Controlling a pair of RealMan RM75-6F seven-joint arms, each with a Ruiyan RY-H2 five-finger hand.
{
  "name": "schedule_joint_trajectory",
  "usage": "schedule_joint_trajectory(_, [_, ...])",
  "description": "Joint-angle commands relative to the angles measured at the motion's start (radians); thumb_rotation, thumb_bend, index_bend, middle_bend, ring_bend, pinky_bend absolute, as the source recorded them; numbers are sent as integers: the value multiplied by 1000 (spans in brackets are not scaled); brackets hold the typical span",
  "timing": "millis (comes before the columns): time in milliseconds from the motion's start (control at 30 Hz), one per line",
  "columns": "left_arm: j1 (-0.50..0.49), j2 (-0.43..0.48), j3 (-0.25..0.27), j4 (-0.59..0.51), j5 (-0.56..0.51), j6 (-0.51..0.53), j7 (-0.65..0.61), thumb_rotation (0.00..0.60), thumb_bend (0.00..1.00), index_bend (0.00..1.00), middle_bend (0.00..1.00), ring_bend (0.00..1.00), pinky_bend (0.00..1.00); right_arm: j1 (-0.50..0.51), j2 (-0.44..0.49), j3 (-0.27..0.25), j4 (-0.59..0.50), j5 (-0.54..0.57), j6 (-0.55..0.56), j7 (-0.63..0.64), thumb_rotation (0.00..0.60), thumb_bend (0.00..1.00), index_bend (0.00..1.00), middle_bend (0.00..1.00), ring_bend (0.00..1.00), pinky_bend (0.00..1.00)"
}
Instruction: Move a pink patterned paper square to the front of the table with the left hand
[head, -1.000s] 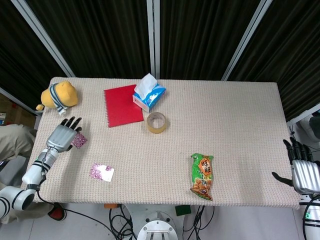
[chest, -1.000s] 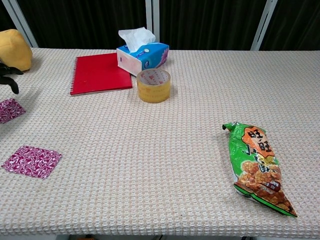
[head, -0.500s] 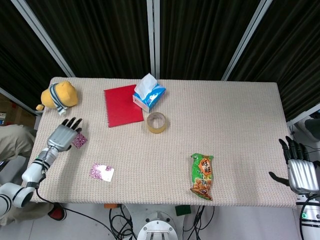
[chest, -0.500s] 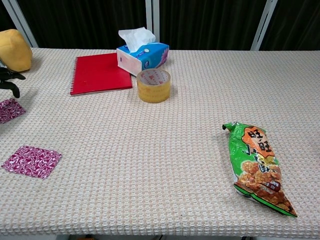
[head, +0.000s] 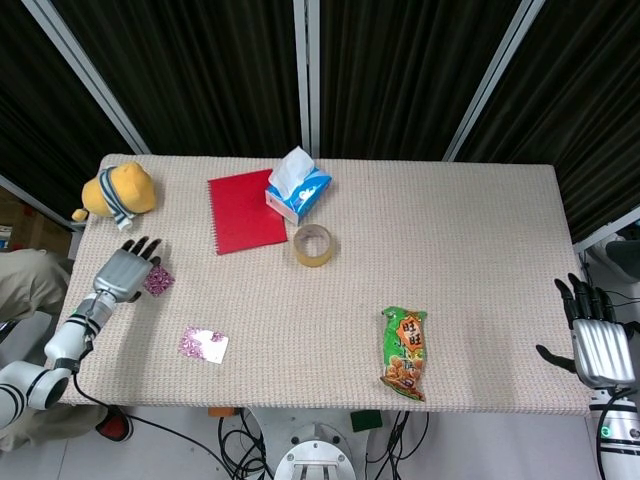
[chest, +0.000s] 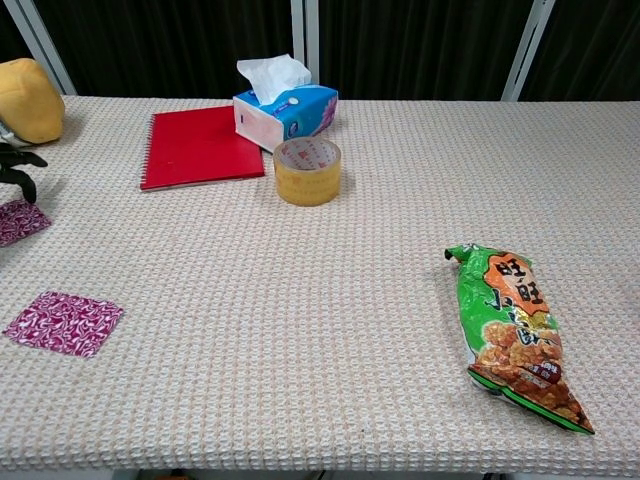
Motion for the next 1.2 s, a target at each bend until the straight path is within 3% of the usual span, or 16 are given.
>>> schedule_joint_trajectory(33, [1, -10, 0, 11, 13, 15, -9, 600, 207, 260, 23, 0, 146, 2, -1, 0, 0, 3, -5, -3, 600, 225, 0, 0, 0, 0])
schedule_joint_trajectory(733, [-17, -33, 3, 53, 27, -20, -24, 600, 207, 278, 23, 0, 146, 5, 7, -1, -10, 22, -17, -12, 600, 225, 0, 0, 0, 0])
schedule_joint_trajectory(1033, [-16, -46, -1, 64, 36, -6, -50, 600, 209, 412, 38, 0, 146, 6, 6, -1, -6, 25, -20, -8, 600, 224, 0, 0, 0, 0])
schedule_joint_trajectory(1200, [-11, -53, -7, 71, 36, 6, -90, 600, 211, 433, 45, 0, 146, 6, 8, -1, -7, 25, -19, -8, 600, 225, 0, 0, 0, 0])
